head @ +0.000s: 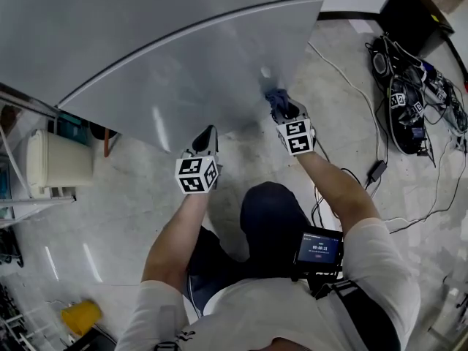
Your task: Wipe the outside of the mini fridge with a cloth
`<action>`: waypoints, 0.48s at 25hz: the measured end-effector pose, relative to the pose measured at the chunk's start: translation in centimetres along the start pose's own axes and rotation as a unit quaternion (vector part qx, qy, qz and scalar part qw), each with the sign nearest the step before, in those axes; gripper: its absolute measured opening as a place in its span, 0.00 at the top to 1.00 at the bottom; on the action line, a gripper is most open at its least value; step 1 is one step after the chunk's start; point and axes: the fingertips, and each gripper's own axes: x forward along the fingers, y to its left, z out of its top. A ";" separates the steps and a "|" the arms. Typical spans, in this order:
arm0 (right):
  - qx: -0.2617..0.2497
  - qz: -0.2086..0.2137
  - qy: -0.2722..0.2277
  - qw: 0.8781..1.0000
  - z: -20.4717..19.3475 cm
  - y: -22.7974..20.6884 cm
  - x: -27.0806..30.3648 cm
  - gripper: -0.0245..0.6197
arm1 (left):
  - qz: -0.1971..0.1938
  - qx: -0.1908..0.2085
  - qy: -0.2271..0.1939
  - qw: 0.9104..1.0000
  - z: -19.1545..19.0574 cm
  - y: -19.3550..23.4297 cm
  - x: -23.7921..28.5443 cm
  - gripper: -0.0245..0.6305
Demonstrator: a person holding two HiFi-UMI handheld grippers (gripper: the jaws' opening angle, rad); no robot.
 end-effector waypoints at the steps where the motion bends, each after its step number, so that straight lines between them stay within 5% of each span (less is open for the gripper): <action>1: -0.003 0.000 0.004 1.000 0.8 -0.2 -0.8 0.83 | -0.003 -0.003 0.003 1.000 0.8 -0.2 -0.3 0.96; 12: -0.006 0.004 0.017 1.000 17.3 -2.8 -12.6 0.83 | -0.010 -0.008 0.017 1.000 17.4 -4.3 -6.4 0.96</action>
